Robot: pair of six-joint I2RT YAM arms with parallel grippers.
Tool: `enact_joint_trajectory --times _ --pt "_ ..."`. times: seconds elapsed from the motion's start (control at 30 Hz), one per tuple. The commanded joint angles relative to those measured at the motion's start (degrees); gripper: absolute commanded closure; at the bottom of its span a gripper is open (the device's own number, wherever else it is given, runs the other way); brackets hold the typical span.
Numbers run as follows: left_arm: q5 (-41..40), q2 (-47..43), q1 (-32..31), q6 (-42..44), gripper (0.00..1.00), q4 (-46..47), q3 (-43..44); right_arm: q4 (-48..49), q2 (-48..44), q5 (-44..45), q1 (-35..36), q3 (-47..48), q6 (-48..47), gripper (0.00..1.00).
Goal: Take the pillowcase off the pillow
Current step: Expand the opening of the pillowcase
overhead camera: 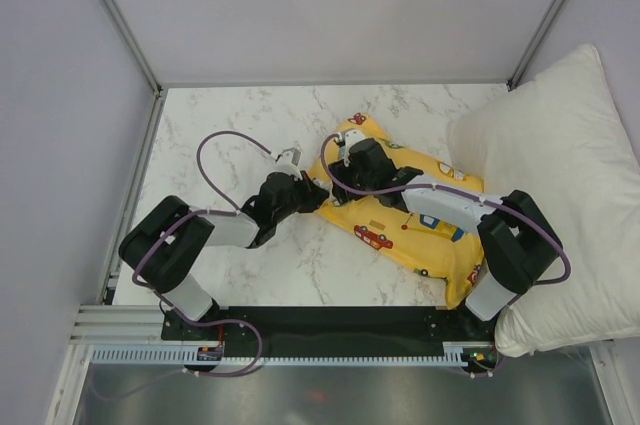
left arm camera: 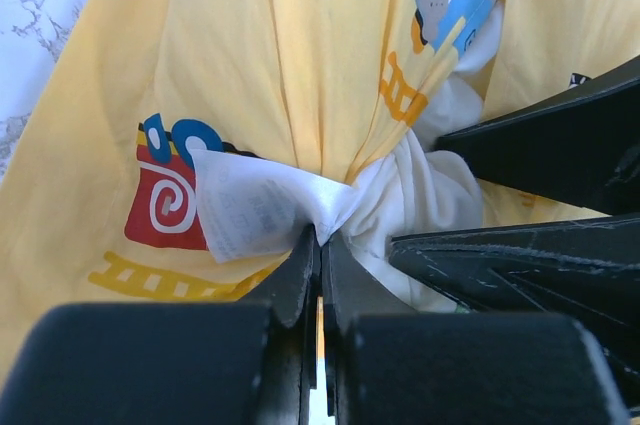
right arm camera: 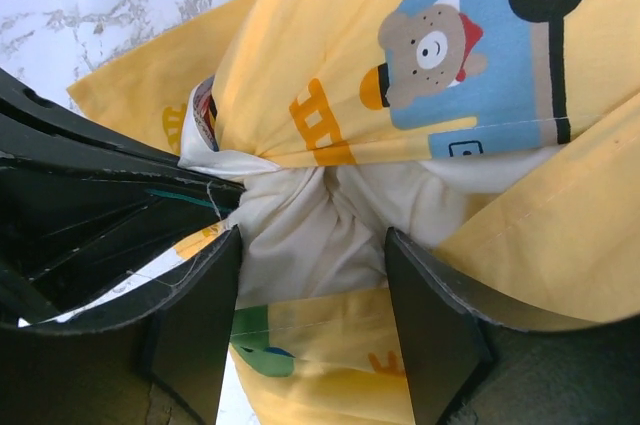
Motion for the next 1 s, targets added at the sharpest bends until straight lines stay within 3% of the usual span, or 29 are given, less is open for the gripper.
enact_joint_trajectory --times 0.0,0.33,0.97 --pt "2.50 -1.25 -0.89 1.44 0.98 -5.85 -1.09 -6.82 1.12 3.71 0.68 -0.38 -1.44 0.32" --pt "3.73 -2.57 -0.80 1.88 0.98 -5.85 -1.27 -3.30 4.19 0.90 1.74 3.22 0.23 0.29" --pt "5.40 -5.38 -0.80 2.50 0.98 -5.41 -2.23 -5.23 14.12 1.07 3.41 8.76 -14.01 0.25"
